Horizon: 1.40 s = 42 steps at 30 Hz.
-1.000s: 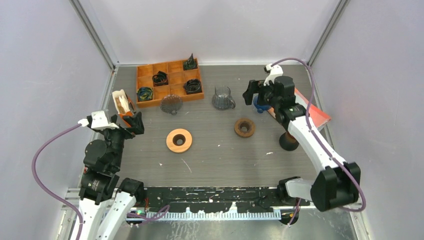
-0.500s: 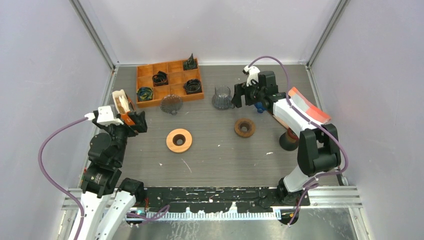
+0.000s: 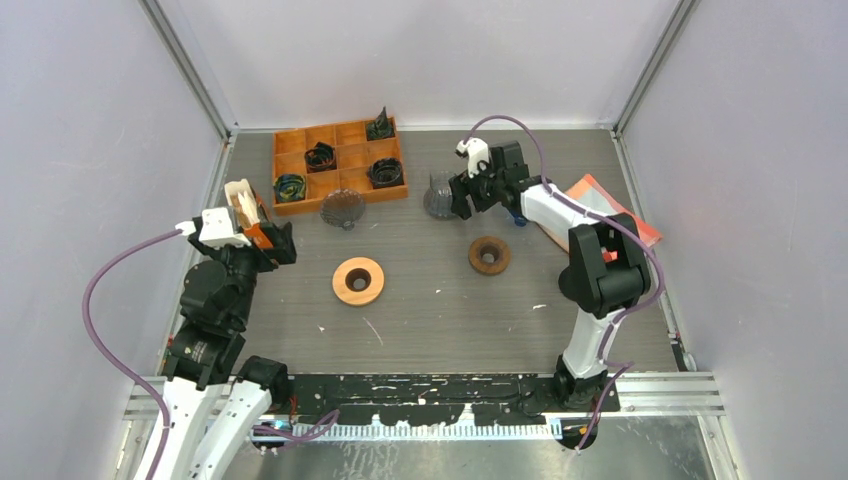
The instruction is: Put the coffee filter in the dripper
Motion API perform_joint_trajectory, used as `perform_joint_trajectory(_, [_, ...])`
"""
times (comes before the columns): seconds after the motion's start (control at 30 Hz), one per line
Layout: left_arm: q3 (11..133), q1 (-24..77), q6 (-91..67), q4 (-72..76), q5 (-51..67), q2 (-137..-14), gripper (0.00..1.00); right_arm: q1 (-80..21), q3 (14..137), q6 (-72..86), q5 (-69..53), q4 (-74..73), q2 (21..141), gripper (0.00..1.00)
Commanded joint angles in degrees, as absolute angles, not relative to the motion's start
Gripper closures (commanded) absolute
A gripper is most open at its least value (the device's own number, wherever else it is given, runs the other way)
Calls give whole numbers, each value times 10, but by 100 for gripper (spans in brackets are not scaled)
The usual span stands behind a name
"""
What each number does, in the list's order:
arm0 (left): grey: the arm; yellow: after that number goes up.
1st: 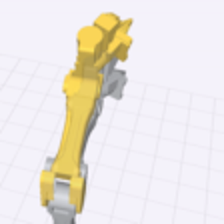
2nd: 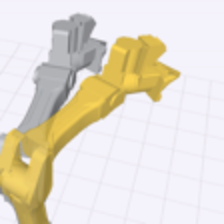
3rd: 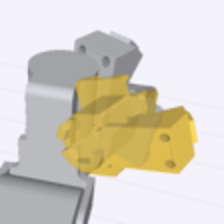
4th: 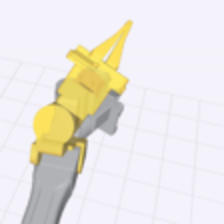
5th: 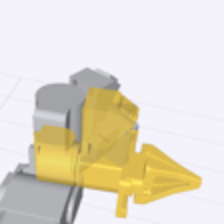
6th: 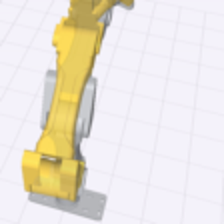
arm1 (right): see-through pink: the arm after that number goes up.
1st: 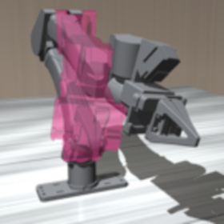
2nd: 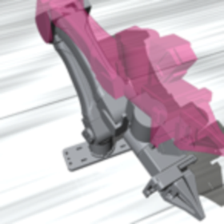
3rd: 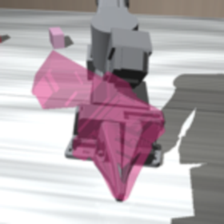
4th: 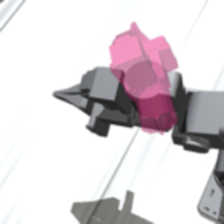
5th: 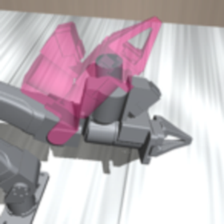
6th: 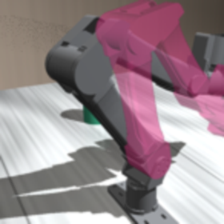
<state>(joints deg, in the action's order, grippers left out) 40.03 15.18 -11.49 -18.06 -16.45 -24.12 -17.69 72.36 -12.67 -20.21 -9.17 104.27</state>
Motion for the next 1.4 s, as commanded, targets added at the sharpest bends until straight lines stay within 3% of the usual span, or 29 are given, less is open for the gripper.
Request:
perform_joint_trajectory(0.0, [414, 148, -106, -165, -158, -247, 1, -181, 770, -181, -192, -92, 1062, 22])
perform_joint_trajectory(0.53, [413, 148, -102, -164, -157, -256, 1, -191, 854, -261, -185, -178, 1141, 44])
perform_joint_trajectory(1.07, [410, 148, -102, -160, -153, -246, 1, -216, 913, -357, -203, -287, 1155, 86])
perform_joint_trajectory(1.37, [410, 148, -103, -160, -150, -239, 1, -248, 903, -429, -270, -342, 1134, 93])
